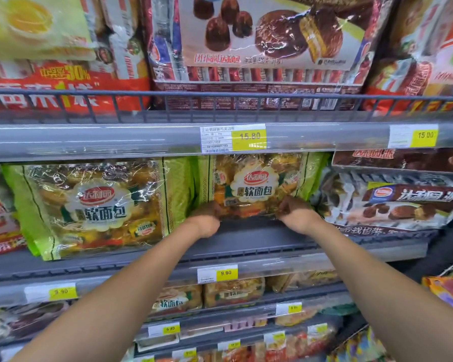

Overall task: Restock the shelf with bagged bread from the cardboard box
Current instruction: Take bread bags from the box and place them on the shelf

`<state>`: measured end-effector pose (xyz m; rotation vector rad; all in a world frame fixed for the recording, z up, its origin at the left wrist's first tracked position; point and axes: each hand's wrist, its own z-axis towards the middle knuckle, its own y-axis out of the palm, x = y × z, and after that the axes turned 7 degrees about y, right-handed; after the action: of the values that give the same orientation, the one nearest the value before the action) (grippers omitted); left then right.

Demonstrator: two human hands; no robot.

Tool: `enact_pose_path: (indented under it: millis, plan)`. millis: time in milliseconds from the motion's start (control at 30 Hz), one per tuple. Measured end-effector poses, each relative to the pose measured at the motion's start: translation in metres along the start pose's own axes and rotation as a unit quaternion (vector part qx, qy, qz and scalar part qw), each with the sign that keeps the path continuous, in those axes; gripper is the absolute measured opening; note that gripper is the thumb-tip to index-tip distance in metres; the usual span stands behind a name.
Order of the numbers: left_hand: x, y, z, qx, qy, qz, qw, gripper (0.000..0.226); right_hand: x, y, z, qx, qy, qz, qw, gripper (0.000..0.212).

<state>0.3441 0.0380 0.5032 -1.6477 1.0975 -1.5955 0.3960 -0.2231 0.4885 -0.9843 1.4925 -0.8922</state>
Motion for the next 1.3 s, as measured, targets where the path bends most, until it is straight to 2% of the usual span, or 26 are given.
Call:
enact_pose_path:
  millis: [167,233,333,433,633,833,1000,1100,1300]
  plan:
    - [0.002,0.001,-0.010,-0.005,-0.004,-0.008,1.000,0.046,0.006,0.001,-0.012,-0.011,-0.012,0.027,1.000,0.033]
    - [0.002,0.003,-0.016,-0.008,-0.002,-0.024,1.000,0.043,0.009,-0.001,-0.022,-0.018,-0.020,0.023,0.999,0.044]
    - [0.005,0.009,-0.031,-0.001,0.006,-0.038,0.999,0.039,0.012,-0.006,-0.041,-0.013,-0.027,-0.001,1.000,0.048]
    - [0.014,0.018,-0.056,0.048,0.034,-0.013,0.998,0.041,0.022,-0.009,-0.067,0.014,-0.042,-0.012,0.999,0.053]
    - [0.023,0.063,-0.120,0.162,0.107,0.095,0.976,0.057,0.052,-0.003,-0.127,0.129,-0.149,0.041,0.980,0.051]
    - [0.024,0.131,-0.179,0.207,0.150,0.181,0.950,0.062,0.100,0.038,-0.190,0.166,-0.147,0.026,0.975,0.061]
    - [0.005,0.186,-0.200,0.166,0.150,0.196,0.955,0.075,0.138,0.084,-0.217,0.183,-0.127,0.012,0.975,0.077]
    - [-0.017,0.227,-0.209,0.124,0.138,0.200,0.962,0.078,0.166,0.131,-0.229,0.144,-0.104,-0.002,0.984,0.083]
    - [-0.080,0.334,-0.233,0.004,0.089,0.225,0.970,0.076,0.220,0.245,-0.262,0.041,-0.040,-0.006,0.998,0.079]
